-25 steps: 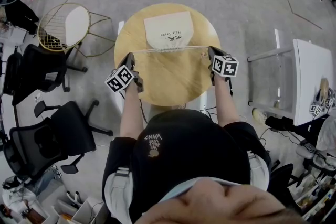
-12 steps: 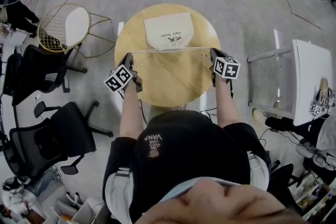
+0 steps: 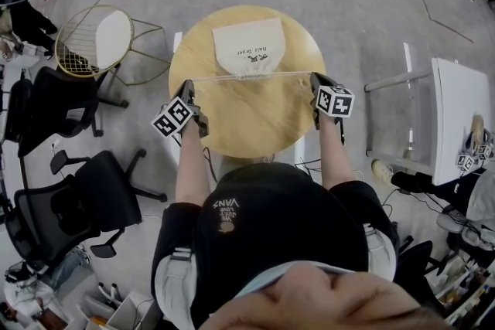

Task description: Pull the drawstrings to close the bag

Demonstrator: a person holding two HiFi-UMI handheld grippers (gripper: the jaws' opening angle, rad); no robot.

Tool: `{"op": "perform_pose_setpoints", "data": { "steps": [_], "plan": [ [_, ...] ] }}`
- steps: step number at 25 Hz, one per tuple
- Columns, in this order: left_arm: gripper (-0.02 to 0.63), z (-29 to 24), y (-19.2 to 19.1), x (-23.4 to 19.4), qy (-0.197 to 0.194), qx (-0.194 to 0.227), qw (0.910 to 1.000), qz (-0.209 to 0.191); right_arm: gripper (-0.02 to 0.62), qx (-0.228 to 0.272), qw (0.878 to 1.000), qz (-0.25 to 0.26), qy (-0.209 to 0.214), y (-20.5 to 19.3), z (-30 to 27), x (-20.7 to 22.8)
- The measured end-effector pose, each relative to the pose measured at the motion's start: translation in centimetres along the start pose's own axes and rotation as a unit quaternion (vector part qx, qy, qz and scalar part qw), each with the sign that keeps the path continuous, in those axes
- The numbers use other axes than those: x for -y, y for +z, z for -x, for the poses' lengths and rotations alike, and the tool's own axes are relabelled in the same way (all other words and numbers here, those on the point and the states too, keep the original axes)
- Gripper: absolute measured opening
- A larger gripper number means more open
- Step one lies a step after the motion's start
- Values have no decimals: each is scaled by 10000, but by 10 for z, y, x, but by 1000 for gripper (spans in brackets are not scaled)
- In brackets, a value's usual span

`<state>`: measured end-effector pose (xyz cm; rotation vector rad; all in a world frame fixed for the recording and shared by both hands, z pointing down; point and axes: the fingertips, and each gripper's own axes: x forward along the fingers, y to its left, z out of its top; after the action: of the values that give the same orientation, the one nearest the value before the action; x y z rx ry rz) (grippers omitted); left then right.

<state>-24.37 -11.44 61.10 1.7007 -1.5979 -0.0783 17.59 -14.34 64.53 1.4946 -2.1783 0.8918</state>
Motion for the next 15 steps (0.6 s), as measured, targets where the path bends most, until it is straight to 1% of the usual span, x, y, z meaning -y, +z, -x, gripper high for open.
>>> {"op": "perform_pose_setpoints", "data": {
  "steps": [3, 4, 11, 15],
  "plan": [
    [14, -2, 0, 3, 35, -144, 9990, -414, 2, -21, 9999, 102, 7, 2, -4, -3],
    [14, -3, 1, 3, 48, -156, 9987, -482, 2, -17, 9999, 117, 18, 3, -5, -5],
    [14, -7, -8, 3, 31, -212, 9984, -517, 2, -54, 9999, 103, -59, -1, -11, -4],
    [15, -8, -15, 2, 41, -336, 9976, -609, 5, -79, 9999, 117, -79, -3, -13, -2]
  ]
}}
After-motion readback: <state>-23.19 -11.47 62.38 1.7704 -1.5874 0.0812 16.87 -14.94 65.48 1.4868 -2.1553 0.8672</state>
